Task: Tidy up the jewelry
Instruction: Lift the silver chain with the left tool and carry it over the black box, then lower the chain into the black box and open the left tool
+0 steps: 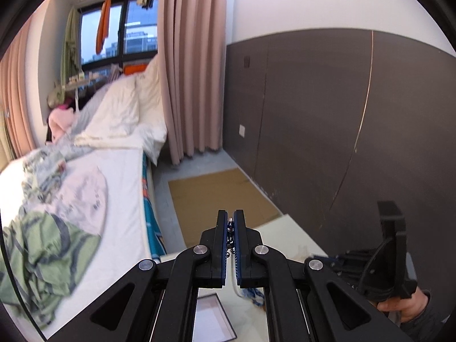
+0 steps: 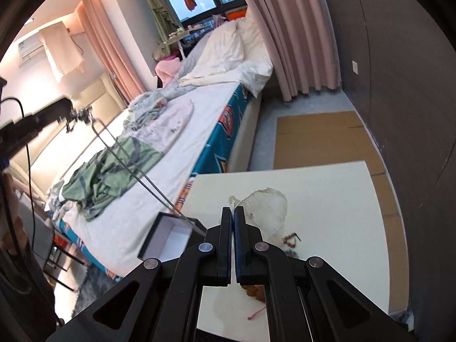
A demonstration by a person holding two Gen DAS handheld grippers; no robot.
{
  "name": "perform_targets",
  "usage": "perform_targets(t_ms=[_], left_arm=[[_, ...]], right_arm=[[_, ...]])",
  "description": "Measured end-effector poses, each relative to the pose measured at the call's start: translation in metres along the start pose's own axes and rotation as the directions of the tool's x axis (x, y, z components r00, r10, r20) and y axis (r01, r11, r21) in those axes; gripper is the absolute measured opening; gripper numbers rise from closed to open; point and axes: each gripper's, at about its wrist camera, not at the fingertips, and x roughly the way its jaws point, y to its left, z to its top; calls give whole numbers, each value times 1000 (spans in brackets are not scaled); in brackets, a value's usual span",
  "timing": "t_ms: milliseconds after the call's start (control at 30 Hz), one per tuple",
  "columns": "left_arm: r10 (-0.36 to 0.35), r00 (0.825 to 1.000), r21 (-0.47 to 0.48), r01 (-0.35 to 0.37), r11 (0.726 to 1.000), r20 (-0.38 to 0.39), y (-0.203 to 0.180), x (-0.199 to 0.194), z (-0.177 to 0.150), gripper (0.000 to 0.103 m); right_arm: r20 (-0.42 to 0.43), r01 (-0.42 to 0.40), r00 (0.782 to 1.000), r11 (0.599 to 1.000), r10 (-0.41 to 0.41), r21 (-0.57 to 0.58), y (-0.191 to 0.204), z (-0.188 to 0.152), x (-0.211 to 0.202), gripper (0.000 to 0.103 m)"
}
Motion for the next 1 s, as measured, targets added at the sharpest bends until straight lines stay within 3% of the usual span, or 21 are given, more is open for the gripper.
perform_targets(t_ms=[533,767,1000], left_arm=[[66,993,28,-69,997,98,13,-43,33,4],[59,996,22,-60,998,62,19,-34,22,4],[27,1000,-28,-27,999,-13,26,-9,-12,4]], right_arm=[[39,-51,998,998,52,-37,33,11,-6,3],[30,-63,997,997,64,-37,37,5,-2,3],[-1,-66,998,997,66,-43,43,-4,8,3]])
